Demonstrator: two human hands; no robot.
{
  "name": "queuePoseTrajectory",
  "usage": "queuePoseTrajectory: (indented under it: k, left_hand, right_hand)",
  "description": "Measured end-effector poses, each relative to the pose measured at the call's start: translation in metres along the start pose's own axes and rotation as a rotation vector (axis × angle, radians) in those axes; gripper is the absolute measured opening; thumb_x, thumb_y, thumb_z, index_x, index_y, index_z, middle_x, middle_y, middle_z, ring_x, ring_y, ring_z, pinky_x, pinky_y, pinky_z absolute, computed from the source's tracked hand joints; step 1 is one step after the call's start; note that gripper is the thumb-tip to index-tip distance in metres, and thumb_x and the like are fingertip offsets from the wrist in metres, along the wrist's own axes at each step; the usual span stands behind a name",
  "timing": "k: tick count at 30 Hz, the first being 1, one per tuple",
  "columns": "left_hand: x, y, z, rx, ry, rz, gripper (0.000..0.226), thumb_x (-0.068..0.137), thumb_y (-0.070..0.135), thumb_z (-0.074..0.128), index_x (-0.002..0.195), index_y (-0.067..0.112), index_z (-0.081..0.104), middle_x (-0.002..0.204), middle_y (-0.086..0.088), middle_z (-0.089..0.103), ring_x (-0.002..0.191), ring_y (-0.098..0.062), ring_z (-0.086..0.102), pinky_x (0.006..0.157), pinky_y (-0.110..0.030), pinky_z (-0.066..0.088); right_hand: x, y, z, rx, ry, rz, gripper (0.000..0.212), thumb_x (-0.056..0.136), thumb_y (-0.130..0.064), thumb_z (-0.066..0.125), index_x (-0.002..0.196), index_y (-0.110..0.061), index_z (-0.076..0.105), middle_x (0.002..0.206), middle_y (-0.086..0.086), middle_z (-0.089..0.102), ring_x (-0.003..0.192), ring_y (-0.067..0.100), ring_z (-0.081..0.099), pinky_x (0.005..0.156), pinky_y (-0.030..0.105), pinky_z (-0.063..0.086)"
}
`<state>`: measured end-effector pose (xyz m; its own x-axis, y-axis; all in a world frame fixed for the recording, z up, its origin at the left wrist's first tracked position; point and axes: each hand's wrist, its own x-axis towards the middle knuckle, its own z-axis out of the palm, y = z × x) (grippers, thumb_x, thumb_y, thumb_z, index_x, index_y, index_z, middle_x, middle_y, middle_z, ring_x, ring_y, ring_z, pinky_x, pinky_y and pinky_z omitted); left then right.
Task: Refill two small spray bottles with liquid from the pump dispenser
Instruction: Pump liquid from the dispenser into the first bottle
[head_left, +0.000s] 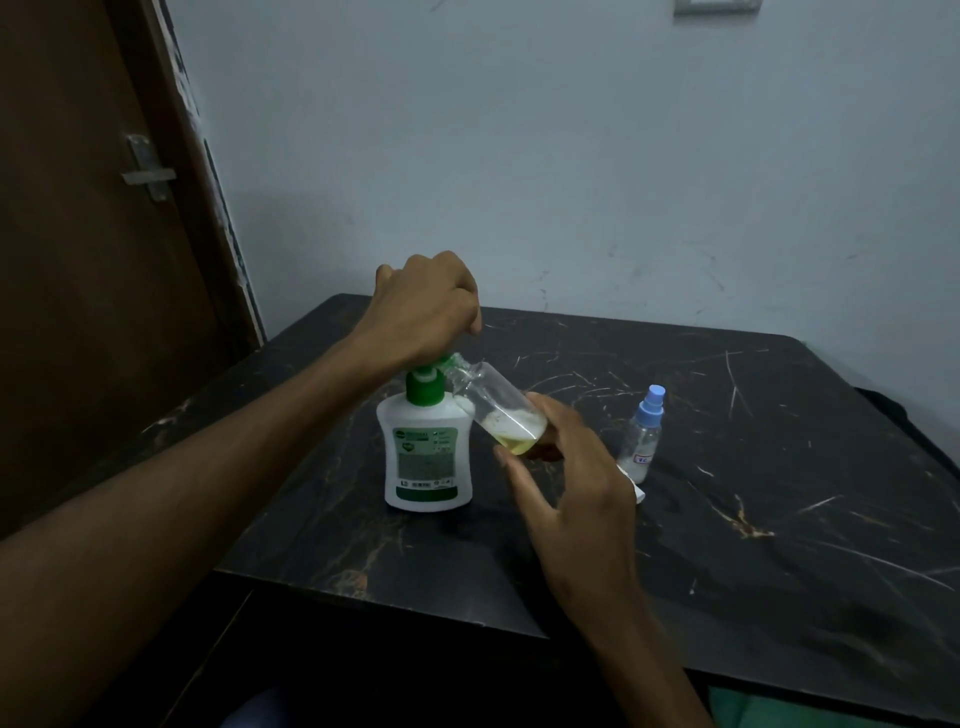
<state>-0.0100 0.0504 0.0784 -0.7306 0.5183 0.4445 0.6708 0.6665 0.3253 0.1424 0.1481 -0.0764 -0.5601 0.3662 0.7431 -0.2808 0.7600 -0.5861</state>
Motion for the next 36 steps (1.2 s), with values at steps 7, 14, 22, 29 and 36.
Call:
queuePoseTrajectory:
  k: [7, 14, 22, 29, 36]
  left_hand:
    - [-0.002, 0.004, -0.005, 0.041, 0.013, 0.017, 0.025, 0.090, 0.011, 0.056, 0.080, 0.018, 0.078, 0.091, 0.005, 0.073, 0.093, -0.017, 0.062, 0.102, -0.046, 0.033]
    - [-0.008, 0.005, -0.002, 0.023, 0.026, 0.033, 0.025, 0.088, 0.009, 0.056, 0.077, 0.018, 0.077, 0.079, 0.006, 0.070, 0.083, -0.015, 0.062, 0.105, -0.049, 0.038]
    - [-0.006, 0.008, -0.002, 0.045, 0.015, 0.047, 0.025, 0.087, 0.006, 0.056, 0.075, 0.017, 0.076, 0.064, 0.010, 0.060, 0.064, -0.007, 0.052, 0.104, -0.050, 0.042]
    - [-0.003, 0.006, -0.004, -0.025, 0.082, 0.057, 0.024, 0.078, -0.004, 0.050, 0.066, 0.007, 0.068, 0.059, -0.006, 0.062, 0.055, -0.016, 0.056, 0.055, -0.027, 0.039]
    - [-0.012, 0.010, -0.004, -0.021, 0.019, 0.041, 0.045, 0.081, -0.009, 0.048, 0.048, 0.022, 0.043, 0.050, 0.009, 0.039, 0.049, -0.009, 0.041, 0.051, -0.027, 0.035]
  right_hand:
    - [0.000, -0.003, -0.001, -0.007, -0.019, -0.005, 0.053, 0.095, -0.042, 0.067, 0.141, -0.017, 0.059, 0.119, -0.006, 0.068, 0.104, 0.004, 0.066, 0.090, 0.029, 0.057]
    - [-0.001, -0.004, -0.003, -0.021, -0.009, -0.001, 0.052, 0.095, -0.045, 0.066, 0.139, -0.019, 0.060, 0.114, -0.008, 0.067, 0.101, 0.000, 0.062, 0.089, 0.020, 0.053]
    - [-0.002, -0.003, -0.003, -0.019, -0.024, 0.026, 0.053, 0.095, -0.050, 0.064, 0.140, -0.021, 0.059, 0.116, -0.009, 0.067, 0.104, 0.001, 0.061, 0.089, 0.024, 0.054]
    - [-0.003, -0.003, -0.003, -0.014, -0.011, 0.021, 0.051, 0.096, -0.050, 0.066, 0.138, -0.021, 0.060, 0.113, -0.009, 0.066, 0.101, 0.002, 0.061, 0.086, 0.028, 0.055]
    - [-0.003, -0.002, -0.003, -0.024, -0.017, 0.026, 0.051, 0.096, -0.051, 0.065, 0.139, -0.024, 0.059, 0.113, -0.010, 0.066, 0.100, 0.000, 0.060, 0.086, 0.024, 0.054]
